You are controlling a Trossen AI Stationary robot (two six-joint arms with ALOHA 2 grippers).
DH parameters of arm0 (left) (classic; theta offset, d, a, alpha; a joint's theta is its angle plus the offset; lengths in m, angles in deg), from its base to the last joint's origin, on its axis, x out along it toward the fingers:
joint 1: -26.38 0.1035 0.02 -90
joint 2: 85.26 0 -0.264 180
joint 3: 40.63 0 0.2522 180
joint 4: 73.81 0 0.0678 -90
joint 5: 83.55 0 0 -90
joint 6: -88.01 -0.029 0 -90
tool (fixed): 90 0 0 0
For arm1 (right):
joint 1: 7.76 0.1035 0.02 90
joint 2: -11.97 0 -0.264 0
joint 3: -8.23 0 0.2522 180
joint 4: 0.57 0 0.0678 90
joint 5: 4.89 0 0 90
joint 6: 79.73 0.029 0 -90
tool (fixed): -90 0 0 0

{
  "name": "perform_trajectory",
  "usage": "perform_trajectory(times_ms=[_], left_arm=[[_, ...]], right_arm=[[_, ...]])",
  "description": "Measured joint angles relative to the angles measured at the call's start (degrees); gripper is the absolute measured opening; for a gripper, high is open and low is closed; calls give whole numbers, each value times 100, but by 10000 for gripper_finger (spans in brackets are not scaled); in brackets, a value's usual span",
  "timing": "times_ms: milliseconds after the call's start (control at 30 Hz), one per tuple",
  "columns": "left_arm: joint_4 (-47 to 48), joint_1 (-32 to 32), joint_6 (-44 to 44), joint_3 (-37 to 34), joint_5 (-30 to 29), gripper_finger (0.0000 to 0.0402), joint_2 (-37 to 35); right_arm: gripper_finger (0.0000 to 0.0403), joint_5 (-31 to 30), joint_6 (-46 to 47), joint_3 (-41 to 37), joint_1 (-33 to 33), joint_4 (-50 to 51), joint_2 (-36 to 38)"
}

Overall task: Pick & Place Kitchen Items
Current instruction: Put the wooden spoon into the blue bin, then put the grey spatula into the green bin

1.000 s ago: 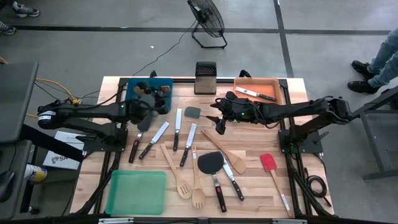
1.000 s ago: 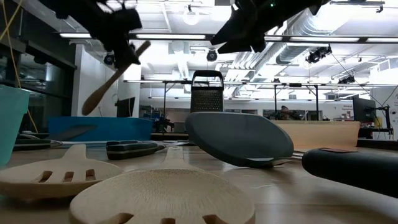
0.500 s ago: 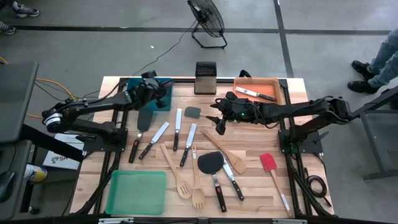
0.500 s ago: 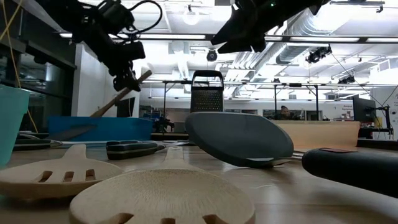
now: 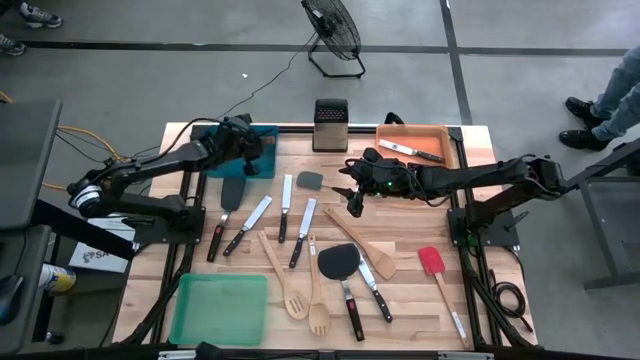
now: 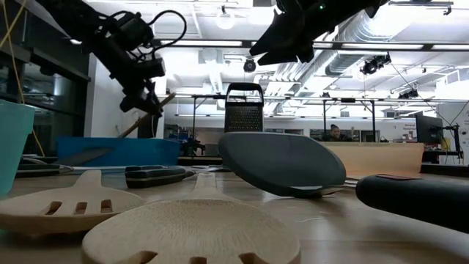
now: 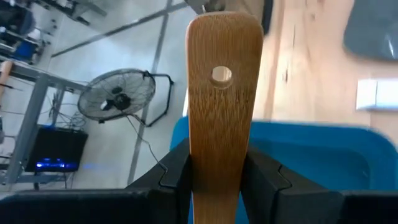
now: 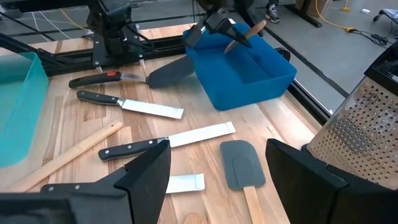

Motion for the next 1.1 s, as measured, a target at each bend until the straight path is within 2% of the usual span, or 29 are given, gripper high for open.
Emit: perform_trajectory(times_ms=[333, 567, 767, 1100], left_arm=[[96, 110, -1025, -2, 23, 96, 0], [233, 110, -1036, -2, 32, 96, 0], [470, 110, -1035, -2, 30, 136, 0], [580, 110, -983, -2, 30, 145, 0]], right_arm=[[254, 0, 0, 2, 0, -13, -2], [254, 0, 0, 2, 0, -13, -2], [254, 0, 0, 2, 0, -13, -2], [254, 0, 12, 2, 0, -8, -2]])
